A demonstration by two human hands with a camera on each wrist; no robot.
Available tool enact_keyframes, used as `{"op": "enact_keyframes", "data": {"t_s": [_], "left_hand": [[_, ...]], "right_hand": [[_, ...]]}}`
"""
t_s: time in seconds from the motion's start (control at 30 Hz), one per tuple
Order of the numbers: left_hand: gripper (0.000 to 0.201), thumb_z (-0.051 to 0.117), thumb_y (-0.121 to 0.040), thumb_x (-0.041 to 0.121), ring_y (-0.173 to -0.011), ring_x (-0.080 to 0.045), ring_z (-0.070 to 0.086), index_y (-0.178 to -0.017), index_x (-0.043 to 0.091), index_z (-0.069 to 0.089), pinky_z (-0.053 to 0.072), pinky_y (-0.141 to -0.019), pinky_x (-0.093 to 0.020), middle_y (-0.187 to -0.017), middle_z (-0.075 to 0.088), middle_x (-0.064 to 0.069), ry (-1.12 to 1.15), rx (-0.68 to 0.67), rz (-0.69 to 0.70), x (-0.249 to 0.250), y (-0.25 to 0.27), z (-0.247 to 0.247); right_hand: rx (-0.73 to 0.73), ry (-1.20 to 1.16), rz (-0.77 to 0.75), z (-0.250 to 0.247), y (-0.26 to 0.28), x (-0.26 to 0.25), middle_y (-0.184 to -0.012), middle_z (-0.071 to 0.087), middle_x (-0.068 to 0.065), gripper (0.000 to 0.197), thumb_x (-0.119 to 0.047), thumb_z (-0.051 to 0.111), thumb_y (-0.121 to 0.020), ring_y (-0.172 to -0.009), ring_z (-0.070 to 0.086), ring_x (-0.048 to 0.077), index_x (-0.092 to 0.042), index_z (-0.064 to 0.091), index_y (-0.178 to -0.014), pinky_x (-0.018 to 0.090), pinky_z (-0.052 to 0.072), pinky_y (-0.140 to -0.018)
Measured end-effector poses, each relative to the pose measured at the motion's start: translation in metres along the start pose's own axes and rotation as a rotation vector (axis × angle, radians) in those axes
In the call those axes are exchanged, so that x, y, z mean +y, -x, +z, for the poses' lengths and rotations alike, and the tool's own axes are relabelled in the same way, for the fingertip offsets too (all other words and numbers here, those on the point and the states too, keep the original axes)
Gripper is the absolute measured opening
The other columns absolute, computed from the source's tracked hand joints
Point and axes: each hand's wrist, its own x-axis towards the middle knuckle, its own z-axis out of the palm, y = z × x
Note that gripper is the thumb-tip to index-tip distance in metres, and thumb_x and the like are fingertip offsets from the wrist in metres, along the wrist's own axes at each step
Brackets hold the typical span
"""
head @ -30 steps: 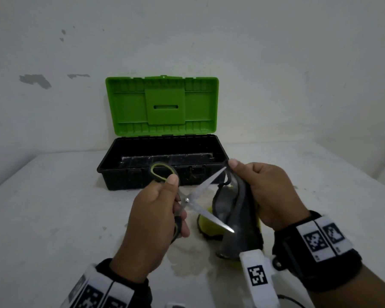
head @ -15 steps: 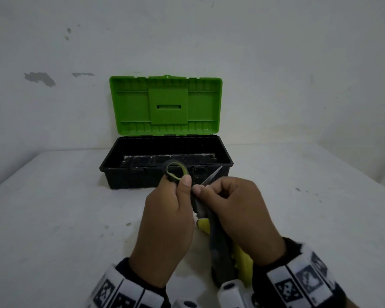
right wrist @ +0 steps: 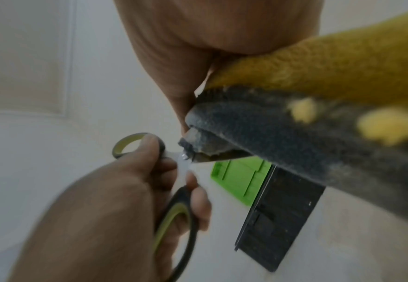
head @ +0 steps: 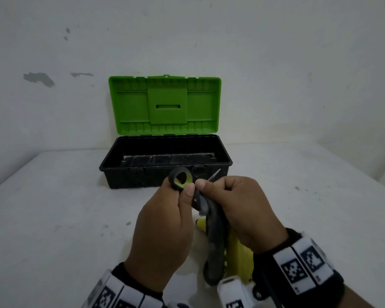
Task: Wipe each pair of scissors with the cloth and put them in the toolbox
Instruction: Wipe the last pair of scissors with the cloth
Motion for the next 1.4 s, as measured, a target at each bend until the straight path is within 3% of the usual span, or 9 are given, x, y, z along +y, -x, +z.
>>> {"op": "enact_keyframes", "data": {"t_s": [0.1, 0.23, 0.47, 0.6, 0.73, 0.9, 1.07, 1.23, 1.4], "left_hand": [[0.024, 0.035, -0.098, 0.042, -0.061, -0.005, 0.052, -0.082, 0.028, 0.047, 0.039, -0.056, -0.008, -0.058, 0.042, 0.015, -0.03, 0.01, 0.032, 0.001, -0.001, 0.0], [0.031, 0.033, -0.099, 0.044, -0.048, 0.001, 0.045, -0.082, 0.025, 0.05, 0.043, -0.056, -0.01, -0.059, 0.04, 0.018, -0.09, 0.027, 0.094, -0.001, 0.001, -0.001], [0.046, 0.028, -0.103, 0.043, -0.042, -0.002, 0.038, -0.078, 0.015, 0.054, 0.026, -0.046, -0.003, -0.056, 0.041, 0.011, -0.211, 0.027, 0.173, 0.002, 0.001, -0.008], [0.046, 0.03, -0.102, 0.041, -0.044, -0.001, 0.036, -0.077, 0.013, 0.056, 0.025, -0.05, -0.003, -0.058, 0.041, 0.011, -0.221, 0.026, 0.222, -0.001, 0.002, -0.009], [0.045, 0.033, -0.102, 0.04, -0.044, -0.002, 0.032, -0.074, 0.012, 0.056, 0.024, -0.05, -0.005, -0.057, 0.037, 0.011, -0.233, 0.018, 0.257, -0.001, 0.001, -0.008], [0.044, 0.035, -0.101, 0.039, -0.045, -0.002, 0.032, -0.075, 0.011, 0.058, 0.028, -0.05, -0.008, -0.059, 0.037, 0.012, -0.246, 0.019, 0.296, -0.006, 0.001, -0.01], [0.046, 0.035, -0.102, 0.039, -0.041, -0.007, 0.038, -0.074, 0.01, 0.058, 0.035, -0.042, -0.017, -0.053, 0.046, 0.003, -0.246, 0.01, 0.343, -0.008, 0.001, -0.013], [0.045, 0.034, -0.102, 0.039, -0.042, -0.008, 0.041, -0.078, 0.01, 0.058, 0.036, -0.049, -0.016, -0.054, 0.048, 0.002, -0.244, 0.015, 0.374, -0.01, 0.0, -0.017], [0.03, 0.035, -0.102, 0.039, -0.043, -0.008, 0.041, -0.086, 0.018, 0.049, 0.041, -0.043, -0.019, -0.056, 0.048, 0.002, -0.251, -0.001, 0.377, -0.011, -0.001, -0.019]], "right_hand": [[0.046, -0.053, 0.002, -0.005, -0.006, 0.003, -0.066, 0.068, 0.025, 0.047, -0.038, 0.076, -0.085, -0.056, 0.061, 0.025, 0.004, 0.067, -0.066, 0.035, 0.056, -0.062], [-0.064, 0.018, 0.007, 0.0, 0.005, -0.001, -0.057, 0.065, 0.005, 0.038, -0.038, 0.072, -0.087, -0.053, 0.059, 0.01, -0.009, 0.07, -0.064, 0.017, 0.051, -0.058], [0.027, -0.077, 0.011, -0.003, -0.009, 0.006, -0.066, 0.067, 0.028, 0.049, -0.038, 0.075, -0.087, -0.057, 0.06, 0.026, 0.002, 0.066, -0.061, 0.039, 0.054, -0.06], [-0.037, -0.078, 0.026, -0.002, -0.002, 0.001, -0.049, 0.058, 0.004, 0.042, -0.031, 0.074, -0.088, -0.045, 0.052, 0.01, -0.013, 0.061, -0.052, 0.017, 0.045, -0.05], [0.061, -0.143, 0.026, -0.008, -0.014, 0.004, -0.053, 0.059, 0.016, 0.044, -0.035, 0.077, -0.084, -0.051, 0.055, 0.022, -0.006, 0.063, -0.054, 0.032, 0.049, -0.055], [-0.033, -0.095, 0.028, -0.003, -0.002, 0.001, -0.053, 0.061, 0.013, 0.044, -0.034, 0.073, -0.089, -0.05, 0.056, 0.016, -0.017, 0.063, -0.049, 0.022, 0.048, -0.054], [0.068, -0.124, 0.03, -0.009, -0.013, 0.003, -0.049, 0.059, 0.008, 0.044, -0.034, 0.075, -0.086, -0.046, 0.054, 0.016, -0.01, 0.063, -0.052, 0.026, 0.047, -0.05], [-0.048, -0.107, 0.022, -0.003, 0.0, -0.001, -0.054, 0.061, 0.01, 0.042, -0.035, 0.073, -0.088, -0.05, 0.056, 0.015, -0.014, 0.064, -0.053, 0.02, 0.048, -0.053], [0.056, -0.136, 0.049, -0.015, -0.021, -0.001, -0.054, 0.059, 0.012, 0.041, -0.037, 0.079, -0.082, -0.051, 0.054, 0.021, -0.007, 0.066, -0.056, 0.03, 0.048, -0.055]]}}
